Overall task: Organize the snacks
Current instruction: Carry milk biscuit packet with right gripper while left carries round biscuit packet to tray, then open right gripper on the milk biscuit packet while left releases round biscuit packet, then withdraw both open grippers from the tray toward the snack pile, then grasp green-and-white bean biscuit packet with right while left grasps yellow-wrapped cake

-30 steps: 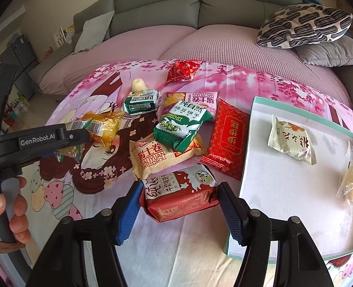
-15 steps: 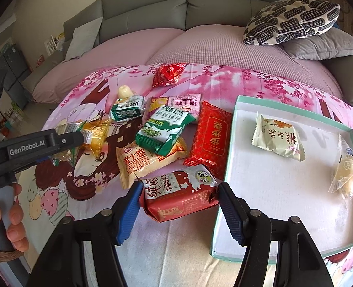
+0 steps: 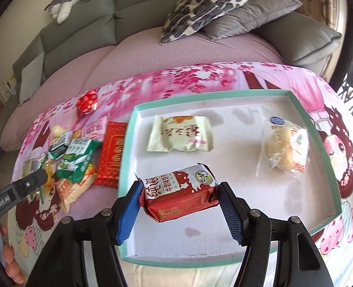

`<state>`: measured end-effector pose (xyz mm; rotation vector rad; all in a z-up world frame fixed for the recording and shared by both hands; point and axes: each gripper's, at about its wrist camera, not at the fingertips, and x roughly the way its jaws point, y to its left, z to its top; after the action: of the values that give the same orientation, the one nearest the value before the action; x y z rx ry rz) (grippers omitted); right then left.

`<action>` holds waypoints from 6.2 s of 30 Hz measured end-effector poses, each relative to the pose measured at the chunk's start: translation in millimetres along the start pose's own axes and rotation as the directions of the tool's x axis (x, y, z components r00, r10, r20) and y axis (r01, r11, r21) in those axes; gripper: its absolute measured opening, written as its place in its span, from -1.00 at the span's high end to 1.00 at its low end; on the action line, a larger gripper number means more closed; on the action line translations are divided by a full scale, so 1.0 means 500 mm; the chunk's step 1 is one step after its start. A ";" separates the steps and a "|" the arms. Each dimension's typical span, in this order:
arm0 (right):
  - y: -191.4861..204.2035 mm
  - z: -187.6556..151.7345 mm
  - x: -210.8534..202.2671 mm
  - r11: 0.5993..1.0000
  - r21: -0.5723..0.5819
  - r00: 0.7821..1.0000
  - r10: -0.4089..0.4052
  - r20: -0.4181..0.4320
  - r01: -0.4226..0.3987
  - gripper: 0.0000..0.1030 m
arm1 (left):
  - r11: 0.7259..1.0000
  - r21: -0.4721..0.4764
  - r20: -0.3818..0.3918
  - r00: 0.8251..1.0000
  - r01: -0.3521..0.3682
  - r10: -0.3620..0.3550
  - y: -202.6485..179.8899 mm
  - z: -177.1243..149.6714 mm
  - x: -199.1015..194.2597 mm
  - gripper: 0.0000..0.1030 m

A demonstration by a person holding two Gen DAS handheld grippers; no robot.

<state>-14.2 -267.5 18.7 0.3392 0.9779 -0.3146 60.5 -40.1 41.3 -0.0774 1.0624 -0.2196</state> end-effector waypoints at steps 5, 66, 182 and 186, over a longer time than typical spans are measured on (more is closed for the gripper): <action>-0.102 0.005 -0.018 0.990 0.126 0.998 -0.068 0.017 0.065 -0.30 | 0.992 0.113 -0.007 0.999 0.048 -0.048 -0.093 -0.005 0.005 -0.11; -0.264 -0.024 0.043 0.949 0.276 0.985 -0.123 -0.123 0.153 -0.46 | 0.883 0.452 -0.184 0.982 0.128 -0.048 -0.363 -0.121 0.160 -0.23; 0.340 0.045 0.136 0.950 -0.244 0.981 0.185 -0.065 -0.195 -0.32 | 0.972 -0.162 -0.060 0.984 -0.173 0.165 0.257 0.067 0.132 -0.93; 0.330 0.041 0.139 0.952 -0.230 0.978 0.191 -0.079 -0.204 0.12 | 0.971 -0.163 -0.059 0.984 -0.174 0.167 0.256 0.066 0.133 -0.92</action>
<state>104.7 -134.4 -6.9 0.2261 1.0161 -0.0047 138.8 68.7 -21.2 -0.1325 1.1246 0.0244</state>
